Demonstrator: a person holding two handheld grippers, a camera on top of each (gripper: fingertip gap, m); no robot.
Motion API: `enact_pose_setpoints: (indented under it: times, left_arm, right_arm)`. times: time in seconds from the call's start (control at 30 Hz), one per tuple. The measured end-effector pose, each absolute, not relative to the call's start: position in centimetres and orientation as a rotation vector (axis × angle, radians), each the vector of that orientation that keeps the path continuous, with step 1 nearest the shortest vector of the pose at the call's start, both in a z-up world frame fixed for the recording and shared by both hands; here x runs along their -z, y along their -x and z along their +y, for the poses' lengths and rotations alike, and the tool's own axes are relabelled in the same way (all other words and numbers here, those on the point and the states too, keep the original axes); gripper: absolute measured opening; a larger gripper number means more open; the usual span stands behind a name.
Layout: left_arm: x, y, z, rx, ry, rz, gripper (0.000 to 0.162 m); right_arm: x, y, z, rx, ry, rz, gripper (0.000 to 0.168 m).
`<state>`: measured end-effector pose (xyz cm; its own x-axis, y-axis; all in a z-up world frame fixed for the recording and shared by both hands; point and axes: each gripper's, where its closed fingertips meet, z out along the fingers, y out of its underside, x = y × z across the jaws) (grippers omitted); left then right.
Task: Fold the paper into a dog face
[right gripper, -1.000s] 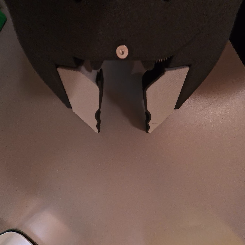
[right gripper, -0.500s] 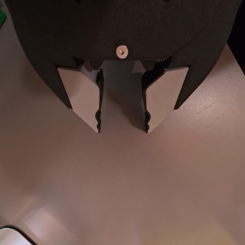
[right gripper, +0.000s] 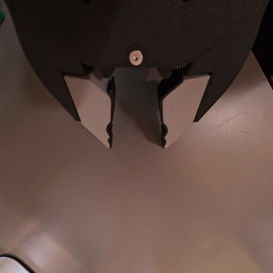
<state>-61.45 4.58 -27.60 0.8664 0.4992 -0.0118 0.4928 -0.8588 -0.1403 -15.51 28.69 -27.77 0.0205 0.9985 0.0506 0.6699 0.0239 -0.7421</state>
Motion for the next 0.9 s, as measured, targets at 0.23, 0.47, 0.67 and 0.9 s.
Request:
enact_pose_setpoints:
  times: [0.23,0.47,0.67,0.9]
  left_arm:
    - [27.6,61.4,4.6,-0.074,2.893,-0.799,0.084]
    - [27.5,61.4,4.8,-0.088,2.855,-0.825,0.084]
    - [27.1,62.7,6.3,-0.162,2.702,-0.863,0.034]
    - [27.1,63.5,5.5,-0.22,2.714,-0.849,0.0]
  right_arm:
    - [27.7,15.5,28.6,-0.708,1.698,-1.717,0.062]
    - [27.7,15.5,28.5,-0.709,1.692,-1.722,0.062]
    - [27.7,15.5,28.5,-0.706,1.685,-1.724,0.061]
    - [27.7,15.5,28.3,-0.715,1.683,-1.734,0.062]
